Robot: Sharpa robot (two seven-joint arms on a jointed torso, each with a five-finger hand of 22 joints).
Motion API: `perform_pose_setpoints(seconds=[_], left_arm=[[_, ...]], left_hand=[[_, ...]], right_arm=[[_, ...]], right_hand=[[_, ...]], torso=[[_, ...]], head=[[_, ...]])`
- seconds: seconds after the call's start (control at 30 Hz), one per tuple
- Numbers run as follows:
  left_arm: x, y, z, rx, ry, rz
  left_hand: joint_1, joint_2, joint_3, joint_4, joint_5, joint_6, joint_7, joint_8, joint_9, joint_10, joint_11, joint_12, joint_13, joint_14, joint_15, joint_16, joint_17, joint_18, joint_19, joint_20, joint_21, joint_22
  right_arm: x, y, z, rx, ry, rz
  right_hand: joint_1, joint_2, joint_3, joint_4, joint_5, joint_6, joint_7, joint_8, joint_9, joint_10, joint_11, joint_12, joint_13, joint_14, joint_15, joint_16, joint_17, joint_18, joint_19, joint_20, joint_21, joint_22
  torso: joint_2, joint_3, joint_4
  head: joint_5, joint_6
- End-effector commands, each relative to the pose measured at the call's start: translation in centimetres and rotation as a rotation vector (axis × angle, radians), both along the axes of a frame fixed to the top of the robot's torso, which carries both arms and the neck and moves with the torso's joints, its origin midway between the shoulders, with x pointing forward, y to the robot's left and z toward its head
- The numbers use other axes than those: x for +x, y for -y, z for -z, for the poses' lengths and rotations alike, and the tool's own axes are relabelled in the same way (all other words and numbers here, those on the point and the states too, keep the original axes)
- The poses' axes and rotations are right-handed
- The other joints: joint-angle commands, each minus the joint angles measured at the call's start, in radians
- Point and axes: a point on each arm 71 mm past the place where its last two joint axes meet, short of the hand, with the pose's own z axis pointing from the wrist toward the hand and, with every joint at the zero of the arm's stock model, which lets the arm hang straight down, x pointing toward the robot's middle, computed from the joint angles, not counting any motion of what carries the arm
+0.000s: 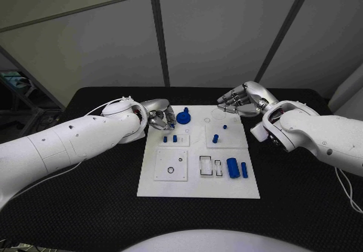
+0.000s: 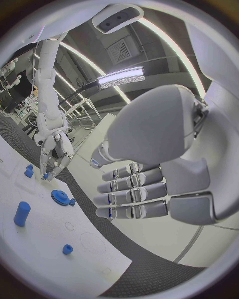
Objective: Assemble the parts on the task board
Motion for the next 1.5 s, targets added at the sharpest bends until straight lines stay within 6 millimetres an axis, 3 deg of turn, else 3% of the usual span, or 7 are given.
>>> perform_pose_setpoints(seconds=[0.03, 1.0, 1.5], left_arm=[[0.0, 0.0, 0.2, 0.024, -0.022, 0.002], [0.1, 1.1, 0.7, 0.046, -0.043, 0.021], [0.3, 0.6, 0.9, 0.059, -0.054, 0.002]], left_hand=[[-0.008, 0.001, 0.004, -0.002, -0.006, 0.004, -0.003, -0.003, 0.0, 0.007, -0.001, -0.005, 0.001, 0.002, 0.0, -0.004, -0.002, -0.021, -0.001, 0.003, -0.004, -0.001], [-0.012, 0.005, 0.004, -0.008, -0.01, 0.019, -0.009, -0.004, 0.003, 0.023, -0.006, -0.009, 0.004, 0.0, -0.003, -0.005, -0.005, -0.021, -0.003, 0.002, -0.004, 0.001], [-0.015, 0.004, 0.001, -0.01, -0.012, 0.023, -0.011, -0.005, 0.003, 0.028, -0.008, -0.011, 0.005, -0.002, -0.005, -0.007, -0.012, -0.02, -0.004, 0.0, -0.006, 0.0]], right_arm=[[0.0, -0.1, -0.1, 0.001, 0.006, -0.01], [0.0, -0.2, -0.1, 0.001, 0.005, -0.012], [0.0, -0.2, -0.1, 0.001, 0.005, -0.011]], right_hand=[[0.002, 0.006, 0.004, 0.0, 0.005, 0.002, -0.004, -0.003, 0.001, -0.005, -0.004, 0.006, -0.001, 0.002, -0.006, -0.002, -0.001, 0.005, 0.006, 0.001, -0.004, -0.001], [0.001, 0.007, 0.008, 0.0, 0.005, 0.003, -0.004, -0.003, 0.002, -0.005, -0.005, 0.006, -0.001, 0.003, -0.007, -0.001, -0.003, 0.005, 0.008, 0.001, -0.006, -0.003], [0.001, 0.007, 0.008, 0.0, 0.005, 0.003, -0.004, -0.003, 0.002, -0.005, -0.005, 0.006, -0.001, 0.003, -0.007, -0.001, -0.003, 0.005, 0.008, 0.001, -0.006, -0.003]], torso=[[-0.001, -0.0005, 0.0006], [0.0, -0.0003, 0.0005], [0.0, -0.0004, 0.0009]], head=[[0.0, -0.001], [-0.003, -0.003], [-0.004, -0.003]])
